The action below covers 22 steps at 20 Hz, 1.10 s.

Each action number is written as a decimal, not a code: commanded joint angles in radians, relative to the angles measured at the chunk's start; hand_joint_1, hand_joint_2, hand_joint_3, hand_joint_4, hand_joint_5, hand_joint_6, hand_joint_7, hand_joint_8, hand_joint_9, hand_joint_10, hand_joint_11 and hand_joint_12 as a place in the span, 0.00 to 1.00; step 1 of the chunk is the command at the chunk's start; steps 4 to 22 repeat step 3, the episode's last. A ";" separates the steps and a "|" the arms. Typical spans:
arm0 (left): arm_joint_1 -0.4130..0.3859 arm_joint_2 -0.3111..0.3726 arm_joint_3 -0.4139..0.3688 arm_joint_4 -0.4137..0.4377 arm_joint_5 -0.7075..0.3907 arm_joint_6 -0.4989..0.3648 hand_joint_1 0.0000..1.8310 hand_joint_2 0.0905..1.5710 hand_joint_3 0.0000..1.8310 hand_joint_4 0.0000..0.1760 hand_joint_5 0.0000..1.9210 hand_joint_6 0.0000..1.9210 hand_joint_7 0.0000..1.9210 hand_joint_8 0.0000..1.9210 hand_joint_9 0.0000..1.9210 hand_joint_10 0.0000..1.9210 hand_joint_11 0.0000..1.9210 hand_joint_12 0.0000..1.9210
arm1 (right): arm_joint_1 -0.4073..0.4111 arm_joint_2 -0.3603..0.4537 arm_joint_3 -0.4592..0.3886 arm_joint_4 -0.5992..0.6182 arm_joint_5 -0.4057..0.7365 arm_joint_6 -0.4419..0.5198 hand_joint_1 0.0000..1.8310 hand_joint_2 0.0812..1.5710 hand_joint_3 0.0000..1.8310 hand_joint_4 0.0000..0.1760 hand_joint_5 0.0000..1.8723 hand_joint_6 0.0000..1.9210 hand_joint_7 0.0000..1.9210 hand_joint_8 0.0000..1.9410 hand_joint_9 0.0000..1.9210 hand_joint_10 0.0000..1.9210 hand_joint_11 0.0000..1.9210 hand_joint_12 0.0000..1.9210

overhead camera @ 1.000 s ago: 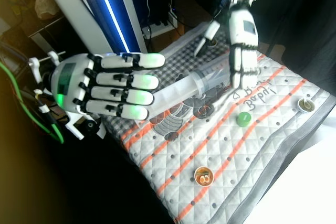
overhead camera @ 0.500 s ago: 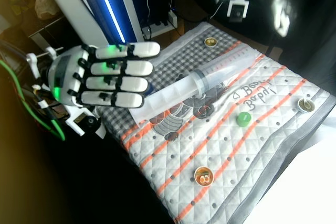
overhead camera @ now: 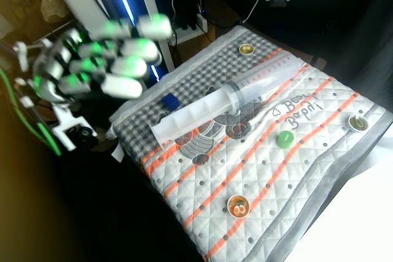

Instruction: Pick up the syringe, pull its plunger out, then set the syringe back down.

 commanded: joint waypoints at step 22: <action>-0.009 0.005 0.001 0.033 0.141 0.002 0.38 0.78 0.00 0.25 0.07 0.01 0.23 0.01 0.26 0.01 0.12 0.45 | 0.033 0.015 -0.001 -0.004 0.121 -0.018 0.34 0.71 0.00 0.03 0.10 0.03 0.12 0.00 0.11 0.01 0.00 0.39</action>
